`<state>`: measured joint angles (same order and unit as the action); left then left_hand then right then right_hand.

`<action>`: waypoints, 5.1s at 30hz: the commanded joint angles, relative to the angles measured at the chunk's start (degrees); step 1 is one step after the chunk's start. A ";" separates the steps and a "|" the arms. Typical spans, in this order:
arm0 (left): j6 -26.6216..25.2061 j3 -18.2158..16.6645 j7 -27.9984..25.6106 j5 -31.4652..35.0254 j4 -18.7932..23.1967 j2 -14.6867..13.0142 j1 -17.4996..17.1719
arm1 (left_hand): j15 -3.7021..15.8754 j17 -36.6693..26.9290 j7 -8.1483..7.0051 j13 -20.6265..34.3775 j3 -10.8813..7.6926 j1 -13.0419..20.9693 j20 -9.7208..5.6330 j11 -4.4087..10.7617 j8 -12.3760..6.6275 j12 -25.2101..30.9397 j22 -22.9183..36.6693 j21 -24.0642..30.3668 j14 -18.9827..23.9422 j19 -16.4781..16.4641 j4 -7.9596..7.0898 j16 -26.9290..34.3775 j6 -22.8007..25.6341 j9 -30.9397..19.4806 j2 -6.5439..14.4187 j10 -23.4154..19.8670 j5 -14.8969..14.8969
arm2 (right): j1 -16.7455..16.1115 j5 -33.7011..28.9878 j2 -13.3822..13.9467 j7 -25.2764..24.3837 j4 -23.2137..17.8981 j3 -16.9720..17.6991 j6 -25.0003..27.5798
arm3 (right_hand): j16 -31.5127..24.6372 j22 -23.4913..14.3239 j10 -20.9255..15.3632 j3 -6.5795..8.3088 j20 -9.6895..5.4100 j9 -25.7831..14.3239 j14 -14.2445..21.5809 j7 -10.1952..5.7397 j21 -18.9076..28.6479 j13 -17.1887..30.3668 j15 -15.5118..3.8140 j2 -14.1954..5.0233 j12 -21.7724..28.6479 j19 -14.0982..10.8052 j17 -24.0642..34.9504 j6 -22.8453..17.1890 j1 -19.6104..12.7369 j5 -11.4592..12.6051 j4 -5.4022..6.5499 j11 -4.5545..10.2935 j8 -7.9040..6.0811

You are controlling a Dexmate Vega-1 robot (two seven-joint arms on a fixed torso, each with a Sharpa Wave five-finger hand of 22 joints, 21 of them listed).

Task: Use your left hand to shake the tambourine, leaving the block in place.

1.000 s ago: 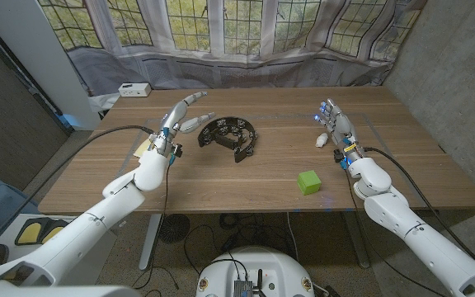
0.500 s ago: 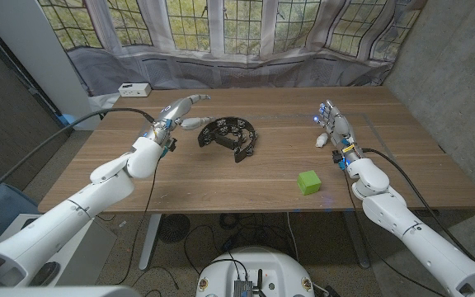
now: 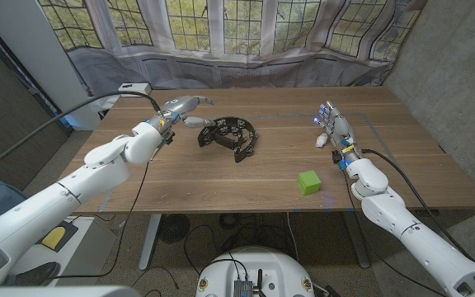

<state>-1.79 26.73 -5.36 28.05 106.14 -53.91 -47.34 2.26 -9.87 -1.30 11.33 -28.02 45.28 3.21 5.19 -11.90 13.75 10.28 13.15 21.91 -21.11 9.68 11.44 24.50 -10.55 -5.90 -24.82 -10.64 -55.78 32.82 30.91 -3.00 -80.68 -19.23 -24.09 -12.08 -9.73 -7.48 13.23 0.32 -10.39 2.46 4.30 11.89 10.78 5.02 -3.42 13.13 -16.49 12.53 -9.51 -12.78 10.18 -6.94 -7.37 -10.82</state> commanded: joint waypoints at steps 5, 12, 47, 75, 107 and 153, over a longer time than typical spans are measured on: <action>-0.20 4.70 12.71 8.12 2.77 -3.22 7.52 | 2.09 -0.09 -0.66 0.08 0.17 3.56 -1.88 1.16 0.25 -0.45 0.08 -0.07 0.19 -1.03 0.46 -0.30 -0.56 -0.23 0.25 0.01 -0.24 | 0.63 0.21 -0.49 0.41 0.86 -0.39 0.02 | -0.16 -0.20 -0.35 0.05 0.08 -0.21 0.22 -0.21 -0.24 0.16 0.21 0.15 -0.20 -0.49 0.07 -0.41 -0.41 0.14 -0.35 -0.11 -0.19; 1.88 7.00 18.11 11.01 1.78 -2.20 11.10 | 2.09 -0.14 -0.33 0.08 1.31 3.64 -2.11 0.74 -0.18 -0.20 0.11 0.15 1.67 -2.26 -0.24 0.09 1.17 -0.25 -0.12 -1.29 0.06 | 0.66 0.11 -0.68 0.06 0.76 -0.49 0.14 | -0.15 -0.20 -0.28 0.02 0.08 -0.21 0.22 -0.24 -0.25 0.16 0.31 0.16 -0.27 -0.52 0.07 -0.49 -0.41 0.14 -0.36 -0.20 -0.21; 16.62 14.86 22.51 9.79 -16.26 7.10 22.06 | 3.27 -0.24 0.80 0.43 3.13 13.14 -3.98 0.36 -0.44 0.08 0.22 1.30 7.03 -8.68 0.05 0.61 4.18 -0.40 3.27 -4.87 0.22 | 0.60 -0.64 -0.54 -2.08 -0.45 -0.30 1.51 | -0.06 -0.21 -0.44 -0.05 0.20 -0.21 0.24 -0.46 -0.39 0.18 0.33 0.05 -0.45 -0.52 0.07 -0.52 -0.54 0.13 -0.44 -0.18 -0.14; 16.67 19.25 19.38 11.58 -22.80 9.86 24.04 | 2.58 -0.30 1.21 0.60 3.90 15.86 -2.93 0.15 -0.23 -0.15 0.26 1.28 7.46 -9.60 -0.15 0.35 4.73 -0.46 4.24 -5.15 0.51 | 1.54 0.11 -1.22 -1.44 1.70 -0.39 1.34 | -0.06 -0.21 -0.43 -0.06 0.29 -0.22 0.35 -0.50 -0.43 0.19 0.39 -0.13 -0.60 -0.62 0.09 -0.47 -0.63 0.12 -0.45 -0.35 -0.09; 16.65 22.23 12.64 14.75 -25.39 11.73 22.73 | 2.34 -0.39 1.89 0.72 5.51 16.87 -2.47 -0.74 -0.18 -0.22 0.29 0.94 8.16 -9.80 -0.82 0.33 5.84 -0.49 5.67 -6.08 0.54 | 0.27 -0.03 -0.40 -1.83 0.63 -0.14 1.47 | -0.05 -0.22 -0.48 -0.15 0.42 -0.24 0.52 -0.59 -0.44 0.22 0.52 -0.09 -0.72 -0.82 0.09 -0.54 -0.72 0.10 -0.53 -0.32 -0.10; 14.91 23.04 6.26 14.21 -29.27 12.57 22.20 | 4.02 -0.14 1.47 0.80 8.32 19.66 -2.34 0.48 -2.04 1.69 0.97 3.78 18.63 -17.15 -1.20 1.86 17.10 -0.63 8.03 -15.98 0.52 | 0.30 -0.06 0.04 -2.42 -0.35 -0.77 4.27 | 0.02 -0.23 -0.62 -0.28 0.49 -0.26 0.60 -0.69 -0.54 0.26 0.48 -0.24 -0.84 -0.86 0.15 -0.46 -0.69 0.10 -0.47 -0.38 -0.04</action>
<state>12.97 49.23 1.41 43.15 78.26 -41.94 -25.53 3.91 -9.85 0.08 11.85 -19.91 64.78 0.61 5.84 -13.68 15.30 11.08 16.76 40.35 -38.19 8.37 13.51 41.08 -11.08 1.59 -40.18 -10.15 -55.70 32.73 30.99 -5.61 -81.32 -19.80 -20.02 -12.08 -9.73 -7.67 12.90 0.93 -10.52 2.86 3.77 11.50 10.78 5.42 -3.63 12.65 -17.10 12.53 -10.03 -13.00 10.18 -7.27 -7.57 -10.82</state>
